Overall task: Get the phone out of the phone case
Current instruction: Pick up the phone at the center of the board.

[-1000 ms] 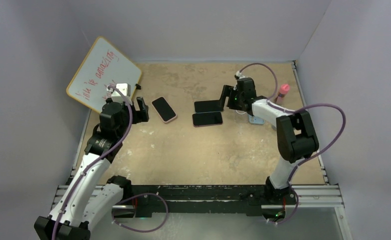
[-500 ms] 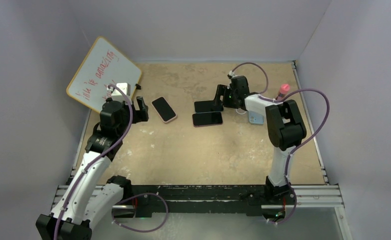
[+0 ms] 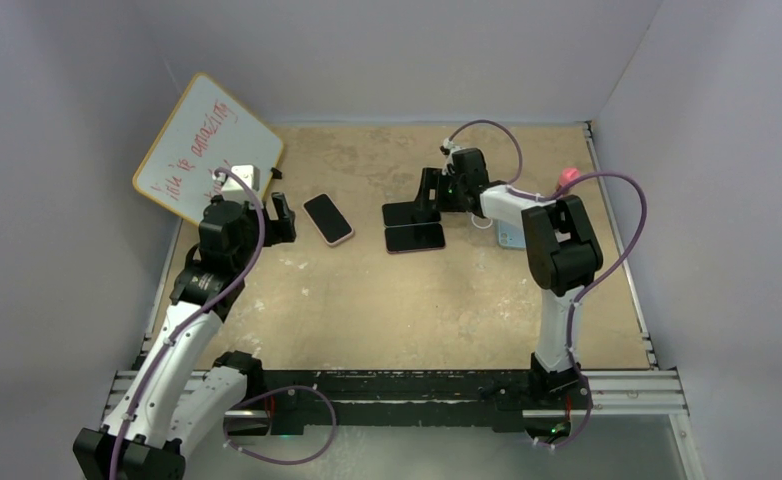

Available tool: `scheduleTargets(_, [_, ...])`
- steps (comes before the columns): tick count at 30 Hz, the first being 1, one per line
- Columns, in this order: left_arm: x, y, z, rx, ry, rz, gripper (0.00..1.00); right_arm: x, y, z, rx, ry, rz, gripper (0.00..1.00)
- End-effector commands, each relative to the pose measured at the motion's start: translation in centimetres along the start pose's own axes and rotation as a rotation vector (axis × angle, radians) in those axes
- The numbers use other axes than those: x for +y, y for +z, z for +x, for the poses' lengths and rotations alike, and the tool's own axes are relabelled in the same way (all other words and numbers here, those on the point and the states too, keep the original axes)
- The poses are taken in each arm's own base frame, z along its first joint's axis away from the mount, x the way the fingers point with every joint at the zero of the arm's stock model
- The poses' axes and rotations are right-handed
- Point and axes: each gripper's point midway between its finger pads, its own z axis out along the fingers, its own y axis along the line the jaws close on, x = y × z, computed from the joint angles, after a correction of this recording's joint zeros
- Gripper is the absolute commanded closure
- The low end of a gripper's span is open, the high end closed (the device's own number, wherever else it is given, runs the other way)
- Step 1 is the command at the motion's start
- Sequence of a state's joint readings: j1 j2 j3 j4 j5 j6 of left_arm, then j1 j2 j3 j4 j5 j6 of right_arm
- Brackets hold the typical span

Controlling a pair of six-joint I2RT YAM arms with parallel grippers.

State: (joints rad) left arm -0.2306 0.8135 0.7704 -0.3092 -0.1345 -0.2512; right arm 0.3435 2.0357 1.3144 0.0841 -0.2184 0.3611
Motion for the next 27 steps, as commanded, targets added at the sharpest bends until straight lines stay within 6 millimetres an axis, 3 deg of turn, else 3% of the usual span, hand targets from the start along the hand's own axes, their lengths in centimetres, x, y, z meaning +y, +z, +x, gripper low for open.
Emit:
scheduleTargets(1, [0.0,0.3,-0.3,-0.013,-0.022,0.005,0.19,1.5,-0.3,-0.4,0.007,-0.028,-0.041,0.2])
scheduleTargets(8, [-0.2,0.3,-0.9,-0.013,-0.075,0.01,0.16,2.1,-3.1,-1.9,-0.073,-0.026,-0.035,0.17])
scheduleTargets(12, [-1.1,0.6,-0.8,-0.017,-0.108,0.054,0.09,2.7,-6.6,-3.6,-0.203,-0.026,-0.029,0.14])
scheduleTargets(16, [-1.7,1.7,0.3,0.022,-0.182,0.071,0.07,3.5,-10.9,-4.3,-0.316,-0.012,-0.071,0.1])
scheduleTargets(21, [-1.9,4.3,3.0,0.145,-0.285,0.025,0.07,4.4,-17.7,-4.6,-0.54,-0.006,-0.115,0.04])
scheduleTargets(23, [-1.5,5.6,4.5,0.191,-0.322,-0.023,0.07,4.3,-19.5,-3.4,-0.611,0.007,-0.137,0.01])
scheduleTargets(27, [-1.1,8.0,7.5,0.279,-0.382,-0.102,0.07,4.8,-23.3,-3.3,-0.745,0.002,-0.176,0.01])
